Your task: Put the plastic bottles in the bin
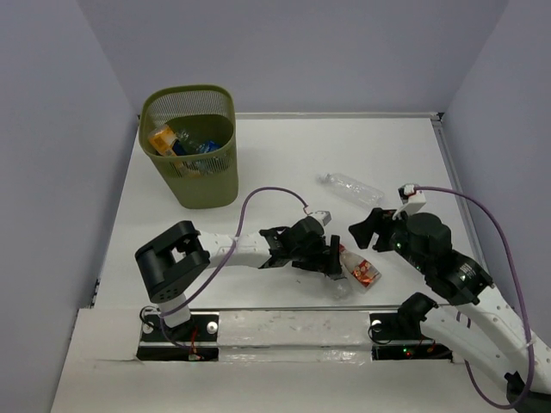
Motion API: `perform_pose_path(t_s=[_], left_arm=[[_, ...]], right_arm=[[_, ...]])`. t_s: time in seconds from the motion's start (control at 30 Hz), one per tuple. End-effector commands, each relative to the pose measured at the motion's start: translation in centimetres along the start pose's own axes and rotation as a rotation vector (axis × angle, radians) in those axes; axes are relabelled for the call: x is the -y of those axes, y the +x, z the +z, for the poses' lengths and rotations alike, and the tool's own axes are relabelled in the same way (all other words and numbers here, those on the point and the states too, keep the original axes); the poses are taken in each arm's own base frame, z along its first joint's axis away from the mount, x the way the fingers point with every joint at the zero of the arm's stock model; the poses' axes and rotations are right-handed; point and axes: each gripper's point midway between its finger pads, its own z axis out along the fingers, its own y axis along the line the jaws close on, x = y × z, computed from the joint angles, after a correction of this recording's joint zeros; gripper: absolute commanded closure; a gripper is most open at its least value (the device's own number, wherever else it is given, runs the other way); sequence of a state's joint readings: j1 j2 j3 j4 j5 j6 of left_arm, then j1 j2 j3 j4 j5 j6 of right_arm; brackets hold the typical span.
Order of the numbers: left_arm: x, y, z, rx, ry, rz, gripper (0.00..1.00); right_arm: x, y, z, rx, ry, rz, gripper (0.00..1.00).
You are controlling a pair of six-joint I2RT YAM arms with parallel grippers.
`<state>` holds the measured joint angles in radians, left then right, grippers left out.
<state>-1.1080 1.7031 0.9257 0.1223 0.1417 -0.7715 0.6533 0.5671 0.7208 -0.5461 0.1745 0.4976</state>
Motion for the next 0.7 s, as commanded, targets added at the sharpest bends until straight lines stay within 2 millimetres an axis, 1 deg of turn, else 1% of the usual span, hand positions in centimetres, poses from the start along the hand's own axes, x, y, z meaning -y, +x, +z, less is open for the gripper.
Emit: perform_pose_path(t_s=[0.0, 0.03, 0.07, 0.1, 0.13, 0.17, 0.2, 0.27, 0.3, 0.33, 0.4, 0.43, 0.47, 0.53, 0.57, 0.6, 0.63, 0.67], left_arm=[[0.3, -0.9, -0.3, 0.043, -0.019, 0.016, 0.03], [-0.1, -0.7, 0.0, 0.038, -0.033, 0.021, 0.05], [-0.5, -0.7, 0.1, 0.046, -0.055, 0.024, 0.10], [-0.8, -0.8, 0.1, 0.051, -0.068, 0.027, 0.13], [-1.4, -0.7, 0.2, 0.051, -0.093, 0.028, 0.16], [-1.7, -0.8, 0.3, 0.058, -0.108, 0.030, 0.18], [-2.1, -0.8, 0.3, 0.067, -0.122, 0.030, 0.20], [-2.5, -1.2, 0.4, 0.093, -0.140, 0.032, 0.23], [-2.8, -1.1, 0.4, 0.095, -0.148, 0.032, 0.26], [-3.0, -1.3, 0.4, 0.108, -0.154, 0.032, 0.32], [-4.0, -1.1, 0.1, 0.122, -0.178, 0.036, 0.37], [-4.3, -1.0, -0.2, 0.129, -0.188, 0.038, 0.44], [-4.7, -1.0, -0.8, 0.140, -0.196, 0.042, 0.46], [-5.2, -1.3, -1.8, 0.175, -0.217, 0.057, 0.54], [-5.3, -1.5, -2.8, 0.196, -0.214, 0.061, 0.57], [-5.6, -1.8, -3.4, 0.215, -0.222, 0.065, 0.58], [-5.5, -2.0, -4.0, 0.229, -0.217, 0.075, 0.60], [-5.5, -2.2, -4.5, 0.243, -0.213, 0.078, 0.61]], right_arm=[[1.1, 2.0, -1.0, -0.083, 0.063, 0.080, 0.23], [1.5, 2.7, -1.0, -0.114, 0.088, 0.086, 0.23], [1.8, 3.0, -0.9, -0.131, 0.108, 0.092, 0.22], [2.1, 3.5, -0.8, -0.153, 0.131, 0.097, 0.21], [2.5, 4.3, -0.4, -0.191, 0.166, 0.116, 0.21], [2.3, 4.8, -0.3, -0.226, 0.165, 0.121, 0.21], [2.4, 5.6, -0.4, -0.275, 0.177, 0.120, 0.20], [2.4, 6.8, -0.3, -0.339, 0.199, 0.131, 0.18], [2.6, 7.1, -0.4, -0.354, 0.214, 0.137, 0.17], [3.0, 7.0, -0.4, -0.348, 0.238, 0.144, 0.14], [3.8, 7.5, -0.4, -0.366, 0.293, 0.150, 0.13], [3.9, 7.7, -0.4, -0.380, 0.304, 0.152, 0.12], [4.3, 8.7, -0.4, -0.432, 0.335, 0.145, 0.12], [4.7, 9.3, -0.2, -0.471, 0.374, 0.138, 0.09], [5.0, 9.6, -0.2, -0.492, 0.395, 0.129, 0.06], [5.4, 10.2, 0.2, -0.521, 0.430, 0.117, 0.04], [5.8, 10.1, 0.3, -0.520, 0.457, 0.109, 0.00], [6.0, 10.3, 0.5, -0.533, 0.469, 0.101, 0.00]])
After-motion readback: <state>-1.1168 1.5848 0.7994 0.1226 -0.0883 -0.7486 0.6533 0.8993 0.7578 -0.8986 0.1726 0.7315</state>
